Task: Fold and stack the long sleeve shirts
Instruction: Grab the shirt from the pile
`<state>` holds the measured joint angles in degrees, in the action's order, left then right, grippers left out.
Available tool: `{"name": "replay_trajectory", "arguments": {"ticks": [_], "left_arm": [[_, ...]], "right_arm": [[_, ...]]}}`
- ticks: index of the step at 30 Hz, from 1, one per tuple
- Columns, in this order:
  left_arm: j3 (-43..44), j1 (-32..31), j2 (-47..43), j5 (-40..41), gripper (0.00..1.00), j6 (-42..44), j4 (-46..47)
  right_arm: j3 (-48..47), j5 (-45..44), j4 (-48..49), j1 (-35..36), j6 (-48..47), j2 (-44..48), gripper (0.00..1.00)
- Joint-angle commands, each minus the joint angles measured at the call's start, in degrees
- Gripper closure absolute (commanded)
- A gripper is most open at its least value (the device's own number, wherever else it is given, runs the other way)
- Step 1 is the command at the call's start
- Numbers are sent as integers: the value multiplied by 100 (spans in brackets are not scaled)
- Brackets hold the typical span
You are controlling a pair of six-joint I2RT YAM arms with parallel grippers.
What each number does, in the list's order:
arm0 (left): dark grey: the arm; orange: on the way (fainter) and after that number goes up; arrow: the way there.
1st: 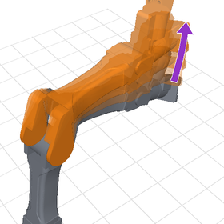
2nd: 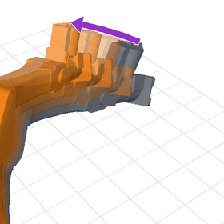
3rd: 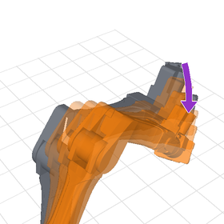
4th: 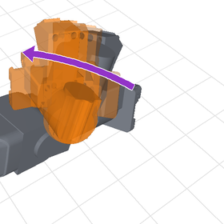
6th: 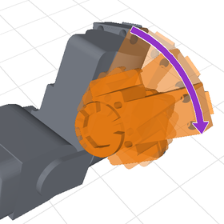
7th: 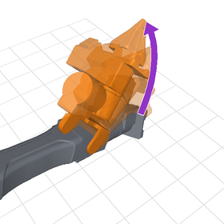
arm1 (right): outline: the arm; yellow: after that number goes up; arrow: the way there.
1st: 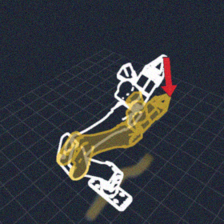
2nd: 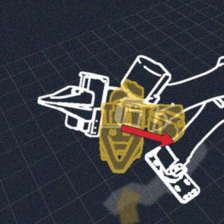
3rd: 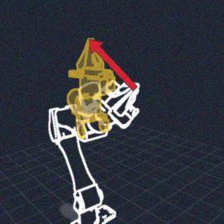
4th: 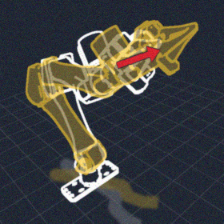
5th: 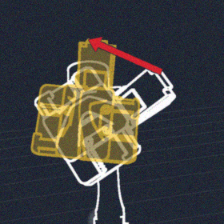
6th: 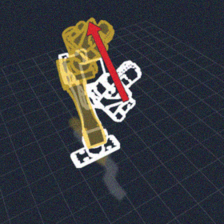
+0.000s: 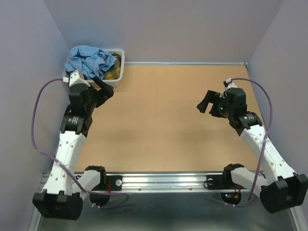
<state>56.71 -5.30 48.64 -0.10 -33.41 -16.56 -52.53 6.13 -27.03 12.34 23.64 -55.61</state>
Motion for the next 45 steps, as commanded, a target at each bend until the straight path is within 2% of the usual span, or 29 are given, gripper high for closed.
{"name": "replay_trajectory", "arguments": {"ticks": [1,7,8,12,15,18,20,22,26,33,39,44,45], "left_arm": [[858,3,864,545,1,-140,21],[2675,160,2648,598,1,712,379],[2679,222,2868,607,2,661,477],[3714,739,4087,641,6,266,908],[4627,899,5039,844,7,54,742],[5496,943,5925,941,7,176,575],[5763,943,6261,898,6,501,610],[5869,934,6561,898,4,921,750],[5528,934,6693,1204,3,1494,1153],[5368,610,6974,1855,3,2530,1479],[5631,548,7413,2505,4,2682,1533],[5702,328,7607,2743,16,2761,1550],[5728,302,7660,2743,23,2769,1550]], "right_arm": [[-442,511,31,-30,651,-440,0],[-433,653,40,-21,484,-714,0],[-425,679,48,-30,458,-714,0],[-302,1003,127,-21,475,-661,0],[-144,1162,171,-30,449,-573,0],[23,1154,189,-30,379,-407,0],[103,1188,189,-30,335,-301,0],[234,1206,189,-21,291,-231,0],[410,1312,198,-21,290,-134,0],[586,1259,233,-21,325,-178,0],[586,1329,233,-21,405,-169,0],[613,1329,224,-30,449,-81,0],[630,1321,233,-30,466,-72,0]]}}
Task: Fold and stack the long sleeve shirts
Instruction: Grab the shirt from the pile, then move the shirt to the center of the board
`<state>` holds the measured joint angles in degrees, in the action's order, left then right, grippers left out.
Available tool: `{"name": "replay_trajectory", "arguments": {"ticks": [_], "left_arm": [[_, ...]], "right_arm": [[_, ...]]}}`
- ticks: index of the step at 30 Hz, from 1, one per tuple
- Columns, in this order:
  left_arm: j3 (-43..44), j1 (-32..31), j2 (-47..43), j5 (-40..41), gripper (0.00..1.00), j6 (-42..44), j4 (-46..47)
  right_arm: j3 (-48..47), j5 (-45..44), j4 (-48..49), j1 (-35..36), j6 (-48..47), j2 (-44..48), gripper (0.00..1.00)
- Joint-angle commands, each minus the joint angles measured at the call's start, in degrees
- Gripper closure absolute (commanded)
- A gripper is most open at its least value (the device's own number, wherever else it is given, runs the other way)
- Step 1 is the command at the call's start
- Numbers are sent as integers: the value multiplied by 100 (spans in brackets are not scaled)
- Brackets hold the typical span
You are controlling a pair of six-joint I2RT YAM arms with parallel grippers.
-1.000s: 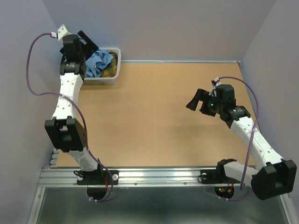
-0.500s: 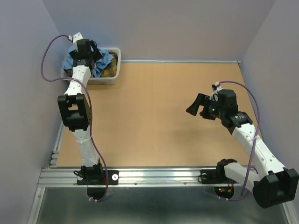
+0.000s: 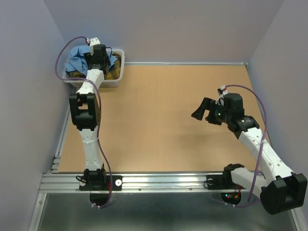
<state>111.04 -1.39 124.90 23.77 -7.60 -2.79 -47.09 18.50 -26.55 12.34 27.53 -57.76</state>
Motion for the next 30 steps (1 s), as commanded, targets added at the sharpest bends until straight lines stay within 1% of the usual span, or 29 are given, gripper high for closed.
{"name": "replay_trajectory", "arguments": {"ticks": [1,2,3,6,7,8,9,10,14,19,21,24,26,29,30], "left_arm": [[304,-107,43,356,27,188,173],[330,-116,60,365,31,232,173],[356,-133,17,400,45,232,165],[392,-177,-202,427,71,267,138],[392,-195,-447,453,85,285,138],[418,-247,-562,471,90,337,138],[462,-265,-824,479,98,381,138],[497,-292,-966,514,100,416,138],[865,-450,-1591,366,100,548,147],[1542,-740,-2426,-459,100,260,147],[1762,-1011,-2741,-749,100,302,243],[1816,-1319,-3207,-1136,100,434,735],[1842,-1601,-3410,-1637,100,364,919],[1912,-1830,-3700,-2349,100,-353,1078],[1886,-1873,-3832,-2777,100,-557,1078]], "right_arm": [[86,92,185,-21,86,151,0],[86,101,176,-21,86,159,0],[86,110,176,-21,103,177,0],[77,110,176,-21,121,291,0],[77,110,176,-30,130,309,0],[69,101,176,-30,130,335,0],[60,110,176,-30,139,353,0],[42,118,176,-30,130,379,0],[-19,197,176,-21,191,502,0],[121,180,176,-30,314,879,0],[147,189,167,-21,349,1020,0],[121,277,167,-30,376,1284,0],[69,259,158,-30,359,1442,0],[7,163,141,-21,367,1688,0],[-10,145,141,-21,359,1784,0]]}}
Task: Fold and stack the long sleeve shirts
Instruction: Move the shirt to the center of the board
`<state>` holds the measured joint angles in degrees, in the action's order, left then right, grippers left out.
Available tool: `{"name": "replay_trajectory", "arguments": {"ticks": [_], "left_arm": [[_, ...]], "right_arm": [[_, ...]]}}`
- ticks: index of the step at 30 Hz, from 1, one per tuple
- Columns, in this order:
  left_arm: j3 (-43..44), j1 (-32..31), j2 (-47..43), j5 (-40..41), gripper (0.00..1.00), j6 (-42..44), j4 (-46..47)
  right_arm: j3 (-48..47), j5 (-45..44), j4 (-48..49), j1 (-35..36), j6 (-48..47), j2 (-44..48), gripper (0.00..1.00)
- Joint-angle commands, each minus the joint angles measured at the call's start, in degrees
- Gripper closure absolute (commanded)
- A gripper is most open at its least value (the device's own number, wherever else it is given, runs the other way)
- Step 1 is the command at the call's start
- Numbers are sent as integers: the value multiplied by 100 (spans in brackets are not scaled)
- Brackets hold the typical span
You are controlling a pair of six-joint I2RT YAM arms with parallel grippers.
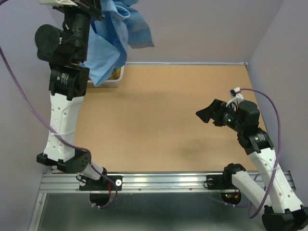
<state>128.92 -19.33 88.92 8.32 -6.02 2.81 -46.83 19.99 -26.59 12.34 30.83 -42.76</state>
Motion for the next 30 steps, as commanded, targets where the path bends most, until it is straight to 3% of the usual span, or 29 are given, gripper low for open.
{"name": "replay_trajectory", "arguments": {"ticks": [1,6,12,18,24,27,28,30], "left_arm": [[37,-114,-287,-1410,100,-864,519],[-1295,-457,-867,-2227,100,-1743,554],[-2984,-1002,-1062,-2352,100,-1771,475],[-3241,-1581,-693,-991,100,-1156,-500],[-3479,-2478,55,-1174,96,-1701,-457],[-3243,-2873,756,-1499,66,-2007,-457],[-3181,-2944,836,-1613,45,-2113,-448],[-3084,-3093,890,-1658,27,-2175,-448]], "right_arm": [[-54,-4,137,-30,46,330,0],[-81,31,49,-30,81,532,0],[-37,-12,-223,-30,11,752,0],[-107,-205,-601,-21,-165,813,0],[-160,-566,-813,-21,-218,875,0],[-195,-715,-874,-30,-244,893,0],[-186,-724,-883,-21,-253,893,0],[-186,-759,-927,-30,-262,875,0]]}}
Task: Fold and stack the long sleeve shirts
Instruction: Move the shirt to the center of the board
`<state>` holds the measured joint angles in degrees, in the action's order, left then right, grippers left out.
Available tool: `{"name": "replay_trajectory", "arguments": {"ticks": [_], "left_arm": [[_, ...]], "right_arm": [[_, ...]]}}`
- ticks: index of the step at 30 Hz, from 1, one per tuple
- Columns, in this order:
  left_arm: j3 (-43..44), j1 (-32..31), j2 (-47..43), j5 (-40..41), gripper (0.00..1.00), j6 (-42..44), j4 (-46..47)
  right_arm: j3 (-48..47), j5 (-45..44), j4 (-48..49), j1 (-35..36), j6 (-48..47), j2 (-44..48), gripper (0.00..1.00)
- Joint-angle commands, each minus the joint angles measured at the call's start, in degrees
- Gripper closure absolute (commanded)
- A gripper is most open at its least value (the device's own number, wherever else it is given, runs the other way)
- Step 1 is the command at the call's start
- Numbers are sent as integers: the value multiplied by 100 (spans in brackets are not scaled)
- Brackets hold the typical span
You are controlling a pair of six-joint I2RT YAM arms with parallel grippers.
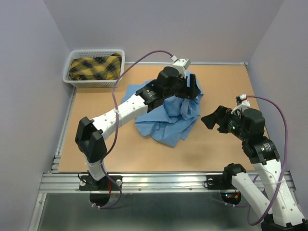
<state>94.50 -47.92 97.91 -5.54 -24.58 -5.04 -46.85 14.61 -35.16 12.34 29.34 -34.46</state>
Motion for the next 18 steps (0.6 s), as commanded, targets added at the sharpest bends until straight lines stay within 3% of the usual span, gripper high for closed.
{"name": "replay_trajectory", "arguments": {"ticks": [1,3,7,10,14,18], "left_arm": [[350,-244,-52,-220,20,-337,328],[263,-262,-210,-106,15,-398,346],[-403,-227,-1051,963,3,-232,354],[-1201,27,-1649,1414,2,-301,346],[-2495,660,-2345,1082,2,-986,310],[-3814,1231,-3082,854,2,-1487,468]], "right_arm": [[-158,-222,-79,-21,-139,36,0],[-132,-213,-97,-30,-174,-61,0],[-79,-239,-88,-12,-218,-306,0],[-44,-327,-53,-30,-140,-700,0],[18,-520,-9,-21,396,-1133,1],[325,-1291,62,-30,1037,-1283,4]]}}
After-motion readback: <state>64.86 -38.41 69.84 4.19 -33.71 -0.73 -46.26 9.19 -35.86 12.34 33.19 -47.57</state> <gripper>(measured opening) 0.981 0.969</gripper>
